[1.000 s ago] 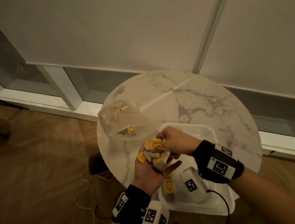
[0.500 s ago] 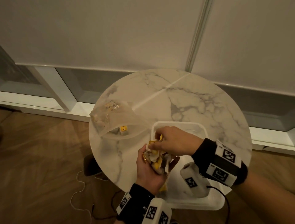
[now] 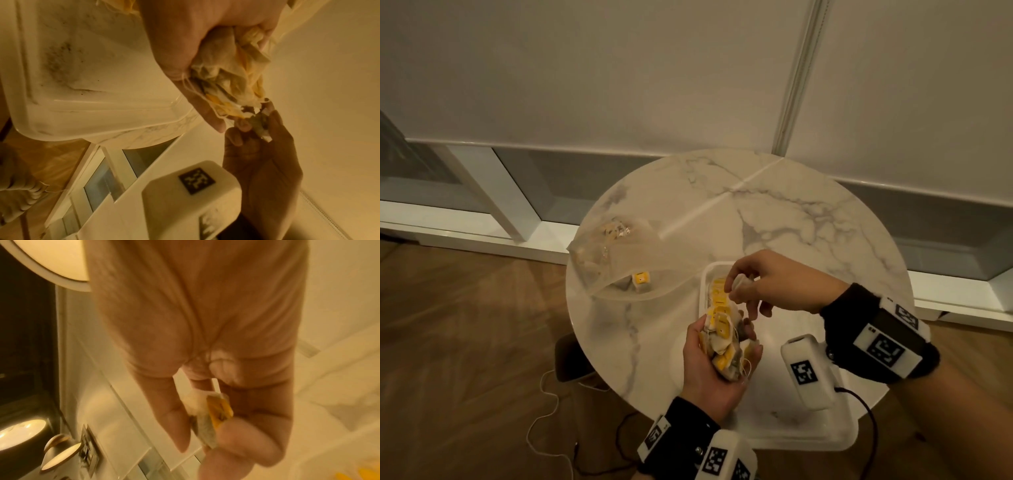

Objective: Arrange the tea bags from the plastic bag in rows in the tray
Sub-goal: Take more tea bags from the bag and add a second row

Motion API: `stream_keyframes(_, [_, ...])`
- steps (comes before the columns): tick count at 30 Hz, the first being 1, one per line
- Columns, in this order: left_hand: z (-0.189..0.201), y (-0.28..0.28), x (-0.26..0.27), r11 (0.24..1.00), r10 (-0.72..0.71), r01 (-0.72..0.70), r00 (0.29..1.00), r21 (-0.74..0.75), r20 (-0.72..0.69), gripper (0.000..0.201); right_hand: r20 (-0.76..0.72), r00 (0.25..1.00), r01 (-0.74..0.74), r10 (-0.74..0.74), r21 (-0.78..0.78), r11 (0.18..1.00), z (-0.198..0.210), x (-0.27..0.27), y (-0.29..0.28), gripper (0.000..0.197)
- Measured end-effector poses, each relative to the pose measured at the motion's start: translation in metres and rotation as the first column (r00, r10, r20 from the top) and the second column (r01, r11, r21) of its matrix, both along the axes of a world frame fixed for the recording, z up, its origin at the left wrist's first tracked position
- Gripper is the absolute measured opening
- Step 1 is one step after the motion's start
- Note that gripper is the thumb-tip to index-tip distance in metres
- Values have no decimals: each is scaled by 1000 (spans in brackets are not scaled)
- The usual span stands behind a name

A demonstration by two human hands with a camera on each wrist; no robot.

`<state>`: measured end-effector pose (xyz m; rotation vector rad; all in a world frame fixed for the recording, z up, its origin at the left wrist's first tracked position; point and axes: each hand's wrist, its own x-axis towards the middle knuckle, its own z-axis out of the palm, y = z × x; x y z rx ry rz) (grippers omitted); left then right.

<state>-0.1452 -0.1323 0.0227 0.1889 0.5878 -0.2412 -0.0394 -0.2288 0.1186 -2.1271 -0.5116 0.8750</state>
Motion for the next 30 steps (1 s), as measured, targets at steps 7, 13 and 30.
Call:
stream_keyframes(7, [-4, 9, 1, 997, -74, 74, 997, 25, 18, 35, -326, 922, 321, -210, 338, 884, -6, 7, -32, 27])
stream_keyframes(13, [-6, 39, -2, 995, -88, 85, 994, 48, 60, 31, -259, 944, 259, -203, 207, 943, -36, -4, -63, 26])
stream_keyframes(30, [-16, 61, 5, 975, -113, 105, 993, 196, 30, 33, 130, 896, 396, -425, 203, 896, -11, 5, -76, 19])
